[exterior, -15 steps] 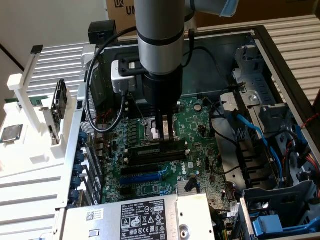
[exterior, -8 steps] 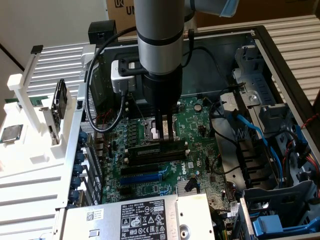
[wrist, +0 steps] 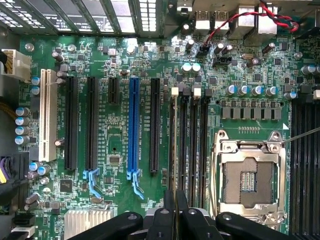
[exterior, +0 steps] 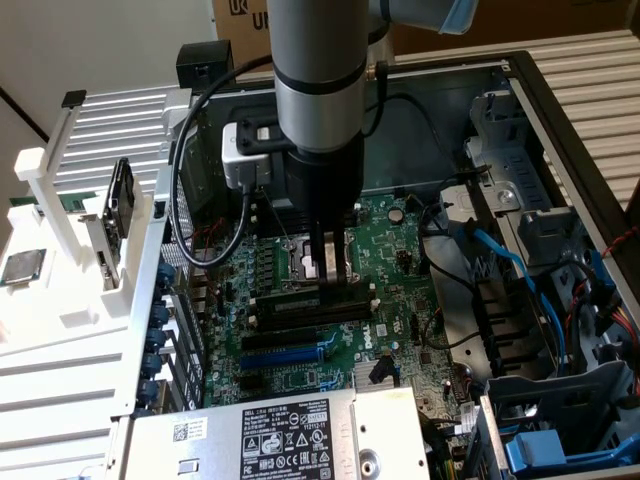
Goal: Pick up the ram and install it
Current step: 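Insert the ram into the slot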
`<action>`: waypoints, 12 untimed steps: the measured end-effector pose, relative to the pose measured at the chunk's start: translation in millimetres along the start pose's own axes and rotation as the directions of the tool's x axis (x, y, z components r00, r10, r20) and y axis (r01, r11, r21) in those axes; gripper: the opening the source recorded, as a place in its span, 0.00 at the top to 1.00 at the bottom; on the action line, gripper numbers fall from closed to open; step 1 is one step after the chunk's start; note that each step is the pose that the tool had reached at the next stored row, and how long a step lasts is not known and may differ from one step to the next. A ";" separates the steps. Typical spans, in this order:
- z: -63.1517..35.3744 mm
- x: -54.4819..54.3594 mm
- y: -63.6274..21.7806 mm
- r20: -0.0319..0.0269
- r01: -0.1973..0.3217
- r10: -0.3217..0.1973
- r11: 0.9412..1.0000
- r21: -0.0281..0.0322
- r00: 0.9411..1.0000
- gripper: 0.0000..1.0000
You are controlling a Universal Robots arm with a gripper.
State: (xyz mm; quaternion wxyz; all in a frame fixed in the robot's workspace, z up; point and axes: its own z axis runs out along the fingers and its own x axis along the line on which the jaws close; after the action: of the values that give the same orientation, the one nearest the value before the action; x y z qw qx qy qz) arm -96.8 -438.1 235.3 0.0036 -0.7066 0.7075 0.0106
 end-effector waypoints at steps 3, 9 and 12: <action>0.4 0.0 0.0 0.000 0.000 0.000 1.000 0.000 1.000 0.87; 1.1 -0.1 0.0 -0.002 0.000 0.000 1.000 0.000 1.000 0.87; 1.2 -0.1 -1.1 -0.002 0.000 0.000 1.000 -0.004 1.000 0.87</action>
State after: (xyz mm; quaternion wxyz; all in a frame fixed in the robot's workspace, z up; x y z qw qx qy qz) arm -95.8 -438.0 234.1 0.0016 -0.7066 0.7075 0.0115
